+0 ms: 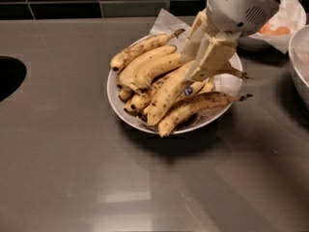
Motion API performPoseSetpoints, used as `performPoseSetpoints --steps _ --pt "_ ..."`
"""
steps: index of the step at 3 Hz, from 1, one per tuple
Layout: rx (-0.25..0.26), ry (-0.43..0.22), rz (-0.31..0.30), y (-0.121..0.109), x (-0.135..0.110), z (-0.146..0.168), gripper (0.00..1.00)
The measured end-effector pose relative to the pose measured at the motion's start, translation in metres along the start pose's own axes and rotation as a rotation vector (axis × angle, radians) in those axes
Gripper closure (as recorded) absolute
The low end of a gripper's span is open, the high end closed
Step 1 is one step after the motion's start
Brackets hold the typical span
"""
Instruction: Pick banana from white bowl
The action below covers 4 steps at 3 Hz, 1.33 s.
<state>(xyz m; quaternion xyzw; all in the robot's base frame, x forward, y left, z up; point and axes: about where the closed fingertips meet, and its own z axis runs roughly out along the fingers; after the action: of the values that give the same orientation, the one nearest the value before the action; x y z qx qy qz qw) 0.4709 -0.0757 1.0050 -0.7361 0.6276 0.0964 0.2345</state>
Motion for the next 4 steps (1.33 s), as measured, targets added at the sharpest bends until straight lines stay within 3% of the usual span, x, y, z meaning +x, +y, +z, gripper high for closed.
performPoseSetpoints --steps 4 --pt "0.062 0.026 -0.054 0.012 -0.029 -0.024 1.0"
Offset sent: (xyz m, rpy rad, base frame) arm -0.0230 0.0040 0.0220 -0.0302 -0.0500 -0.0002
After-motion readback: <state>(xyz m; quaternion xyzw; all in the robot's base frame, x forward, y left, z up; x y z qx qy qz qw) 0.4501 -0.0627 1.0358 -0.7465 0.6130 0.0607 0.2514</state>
